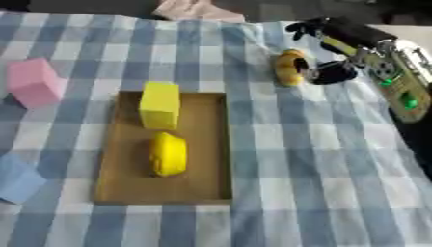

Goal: Pick up objects on the table and place them in the box.

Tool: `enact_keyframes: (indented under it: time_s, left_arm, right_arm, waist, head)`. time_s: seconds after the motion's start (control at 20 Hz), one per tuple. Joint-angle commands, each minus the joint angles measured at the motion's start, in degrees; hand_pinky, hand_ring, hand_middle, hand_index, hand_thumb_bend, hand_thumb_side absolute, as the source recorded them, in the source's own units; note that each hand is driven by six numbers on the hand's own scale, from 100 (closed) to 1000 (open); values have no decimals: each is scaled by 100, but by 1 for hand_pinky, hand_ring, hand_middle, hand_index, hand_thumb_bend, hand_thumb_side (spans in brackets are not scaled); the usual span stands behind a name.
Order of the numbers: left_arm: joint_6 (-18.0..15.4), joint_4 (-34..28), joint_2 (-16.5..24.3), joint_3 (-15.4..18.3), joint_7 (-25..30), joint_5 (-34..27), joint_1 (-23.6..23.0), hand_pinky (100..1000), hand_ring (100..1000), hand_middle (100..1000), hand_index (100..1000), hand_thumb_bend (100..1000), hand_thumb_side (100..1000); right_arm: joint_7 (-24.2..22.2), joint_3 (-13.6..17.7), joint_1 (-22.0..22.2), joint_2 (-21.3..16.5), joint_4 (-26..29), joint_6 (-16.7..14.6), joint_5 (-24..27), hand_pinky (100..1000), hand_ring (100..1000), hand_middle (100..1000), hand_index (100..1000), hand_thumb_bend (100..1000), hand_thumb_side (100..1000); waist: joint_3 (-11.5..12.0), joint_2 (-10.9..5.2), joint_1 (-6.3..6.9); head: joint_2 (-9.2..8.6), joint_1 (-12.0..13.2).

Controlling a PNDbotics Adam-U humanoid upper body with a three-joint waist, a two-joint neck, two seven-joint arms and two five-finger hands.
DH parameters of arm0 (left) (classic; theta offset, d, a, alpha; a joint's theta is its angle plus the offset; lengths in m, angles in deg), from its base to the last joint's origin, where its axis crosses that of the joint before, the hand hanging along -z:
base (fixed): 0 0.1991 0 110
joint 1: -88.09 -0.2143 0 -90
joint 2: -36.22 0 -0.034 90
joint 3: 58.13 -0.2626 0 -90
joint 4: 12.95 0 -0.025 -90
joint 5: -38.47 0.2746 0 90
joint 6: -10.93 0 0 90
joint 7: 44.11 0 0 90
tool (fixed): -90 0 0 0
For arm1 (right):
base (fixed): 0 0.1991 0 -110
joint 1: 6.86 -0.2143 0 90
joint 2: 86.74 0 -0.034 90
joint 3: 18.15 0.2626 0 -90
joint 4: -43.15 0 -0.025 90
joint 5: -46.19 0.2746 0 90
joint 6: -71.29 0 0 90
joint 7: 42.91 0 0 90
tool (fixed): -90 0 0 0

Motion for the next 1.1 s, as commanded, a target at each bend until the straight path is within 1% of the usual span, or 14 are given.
enact_keyframes:
  time_s: [0.05,0.25,0.6,0.7,0.75,0.8,0.85,0.95,1.0,1.1]
  left_arm:
    - [-2,-103,131,-3,27,38,52,927,735,675,852,100,778]
    - [0,-103,140,7,20,54,40,928,736,675,851,101,783]
    - [6,-103,127,1,33,63,54,929,736,676,850,101,786]
    - [5,-103,125,1,32,61,58,929,736,676,849,104,781]
    - [4,-103,123,-1,35,59,62,930,736,677,849,101,785]
    - [4,-103,119,-4,38,57,66,930,737,677,849,101,785]
    - [6,-103,115,-6,41,56,70,930,737,677,849,101,785]
    - [6,-103,112,-8,46,55,73,930,737,677,848,102,785]
    - [6,-103,111,-8,49,55,75,930,737,677,848,102,785]
    - [3,-103,112,-7,51,58,79,930,737,677,847,101,785]
  right_arm:
    - [99,140,-126,-96,-201,46,-312,904,923,819,961,100,273]
    - [156,176,-104,-98,-384,15,-568,905,933,831,962,100,287]
    - [113,159,-107,-70,-486,2,-767,904,938,835,960,100,301]
    - [88,154,-112,-57,-497,-7,-780,903,934,811,946,100,300]
    - [80,151,-117,-50,-501,-10,-784,900,931,785,931,100,298]
    - [80,149,-124,-40,-507,-13,-786,896,922,738,908,100,291]
    - [90,147,-131,-30,-511,-17,-782,893,918,715,892,100,289]
    - [153,147,-142,-18,-514,-11,-783,877,898,630,836,100,291]
    - [199,146,-146,-15,-520,2,-799,869,888,602,816,100,295]
    - [293,142,-147,-5,-550,30,-859,859,876,578,792,100,304]
  waist:
    - [30,-92,-4]
    - [51,-37,-19]
    - [47,12,-10]
    - [50,18,-4]
    - [52,19,-2]
    - [53,21,-1]
    - [56,23,-1]
    - [64,28,-1]
    - [70,32,-3]
    - [84,41,-6]
  head:
    - [-104,-34]
    - [-79,-23]
    - [-69,-19]
    - [-67,-23]
    - [-70,-25]
    - [-74,-28]
    - [-80,-30]
    - [-92,-32]
    - [-97,-35]
    - [-110,-41]
